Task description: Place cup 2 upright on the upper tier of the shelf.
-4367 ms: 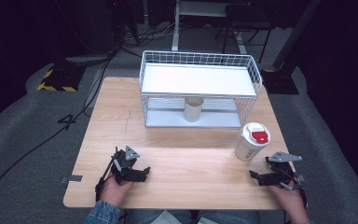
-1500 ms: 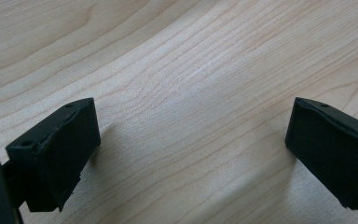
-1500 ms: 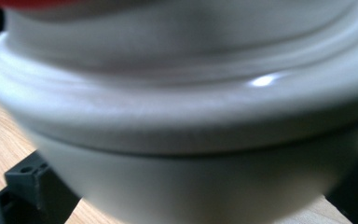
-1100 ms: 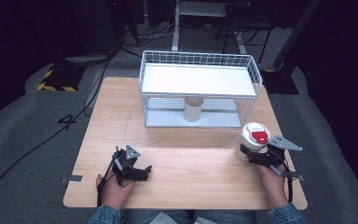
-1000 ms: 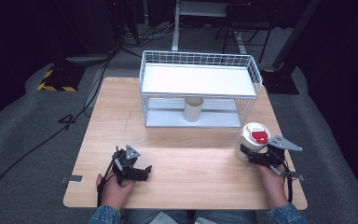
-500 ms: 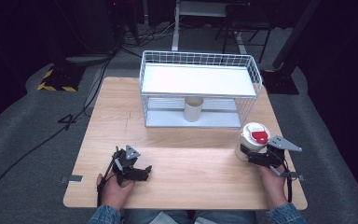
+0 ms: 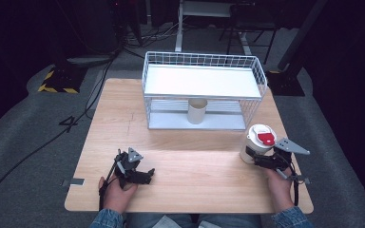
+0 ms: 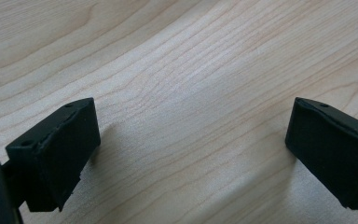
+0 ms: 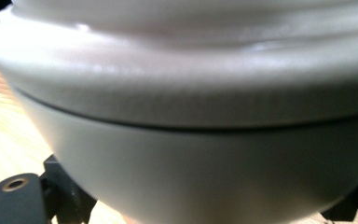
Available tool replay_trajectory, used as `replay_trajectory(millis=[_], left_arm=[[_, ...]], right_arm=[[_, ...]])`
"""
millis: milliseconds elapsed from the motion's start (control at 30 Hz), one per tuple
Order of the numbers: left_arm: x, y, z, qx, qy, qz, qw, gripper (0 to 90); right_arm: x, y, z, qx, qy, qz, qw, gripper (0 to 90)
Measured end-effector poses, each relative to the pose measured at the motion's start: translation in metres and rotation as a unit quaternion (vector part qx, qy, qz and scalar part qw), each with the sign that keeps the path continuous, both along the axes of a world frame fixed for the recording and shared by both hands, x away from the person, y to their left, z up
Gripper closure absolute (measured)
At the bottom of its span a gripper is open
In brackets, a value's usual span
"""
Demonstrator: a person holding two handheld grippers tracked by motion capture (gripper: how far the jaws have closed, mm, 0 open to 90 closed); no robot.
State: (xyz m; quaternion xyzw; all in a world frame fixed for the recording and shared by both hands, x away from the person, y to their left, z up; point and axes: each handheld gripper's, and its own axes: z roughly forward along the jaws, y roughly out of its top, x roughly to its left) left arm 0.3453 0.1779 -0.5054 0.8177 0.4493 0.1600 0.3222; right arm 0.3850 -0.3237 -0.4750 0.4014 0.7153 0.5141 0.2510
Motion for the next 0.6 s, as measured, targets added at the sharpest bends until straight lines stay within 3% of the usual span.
replay_trajectory(millis=[267, 400, 600], left_arm=[[0.000, 0.000, 0.000, 0.000, 0.000, 0.000, 1.0000, 3.6], [0.000, 0.000, 0.000, 0.000, 0.000, 0.000, 1.0000, 3.6], [0.000, 0.000, 0.000, 0.000, 0.000, 0.000, 1.0000, 3.6]], right_arm=[[-0.001, -0.003, 0.009, 0.011, -0.011, 0.002, 0.9999, 13.5], [0.000, -0.004, 0.019, 0.023, -0.003, 0.008, 0.9997, 13.5], [-0.001, -0.001, 0.034, 0.022, -0.018, 0.015, 0.9995, 13.5]])
